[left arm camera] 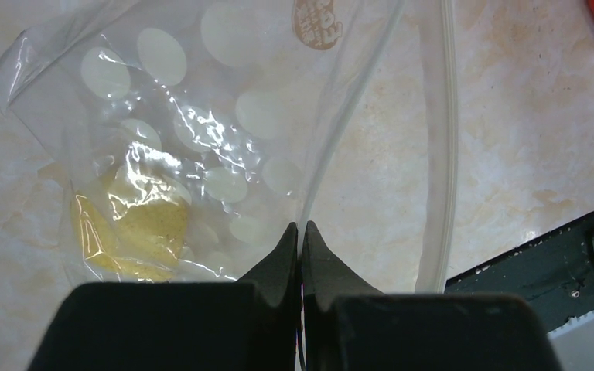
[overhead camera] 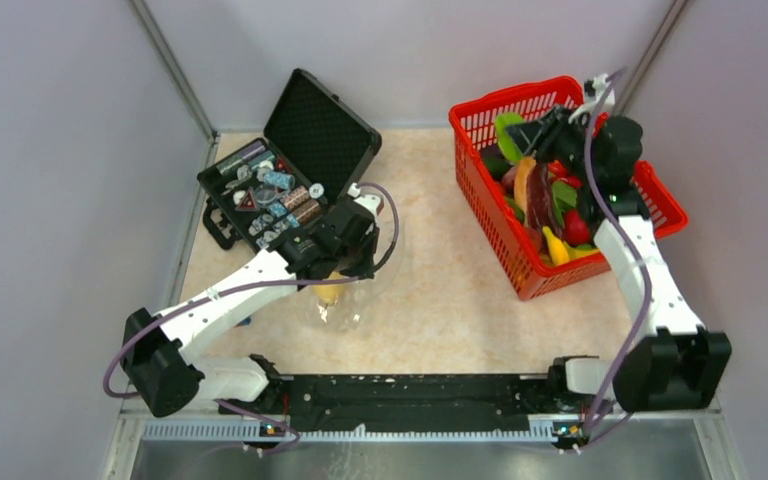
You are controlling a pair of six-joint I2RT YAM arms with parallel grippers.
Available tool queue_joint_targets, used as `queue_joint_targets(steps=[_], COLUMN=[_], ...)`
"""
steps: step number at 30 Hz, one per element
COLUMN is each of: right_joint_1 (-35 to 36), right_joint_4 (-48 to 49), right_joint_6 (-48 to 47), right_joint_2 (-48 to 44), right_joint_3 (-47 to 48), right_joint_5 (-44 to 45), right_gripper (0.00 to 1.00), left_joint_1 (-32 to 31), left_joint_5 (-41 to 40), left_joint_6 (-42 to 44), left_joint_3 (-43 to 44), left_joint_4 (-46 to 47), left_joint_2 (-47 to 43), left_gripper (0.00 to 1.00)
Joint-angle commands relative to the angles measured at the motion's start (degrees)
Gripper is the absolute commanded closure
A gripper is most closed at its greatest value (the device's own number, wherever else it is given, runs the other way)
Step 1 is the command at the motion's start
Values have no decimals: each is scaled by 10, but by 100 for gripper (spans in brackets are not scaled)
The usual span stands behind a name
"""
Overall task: Place the food in the zip-top bag and seal the zipper
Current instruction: Place the fake vegetable in the zipper food storage bag.
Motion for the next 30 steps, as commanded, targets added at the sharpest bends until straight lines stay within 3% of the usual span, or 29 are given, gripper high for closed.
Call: queue_joint_targets(steps=[1, 10, 21, 27, 30], right_joint_1=[32, 204, 376, 419, 438], right_joint_4=[18, -8, 69, 136, 112], right_joint_6=[38, 67, 165, 265, 285], right_joint_2=[-106, -227, -138, -109, -109], right_joint_3=[-67, -201, -241, -274, -271], right_joint_5=[-90, -52, 88, 184, 248], right_gripper=[100, 100, 100, 100, 100], left_joint_1=[1, 1, 1, 1, 1], left_joint_5=[-10, -14, -12, -17, -19], left_joint_6=[-13, -18, -25, -42, -49], left_joint_3=[-2, 11, 6, -22, -28], left_joint_4=[36, 44, 50, 79, 87], left_joint_2=[-28, -35, -36, -51, -51], left_gripper=[100, 100, 100, 100, 100])
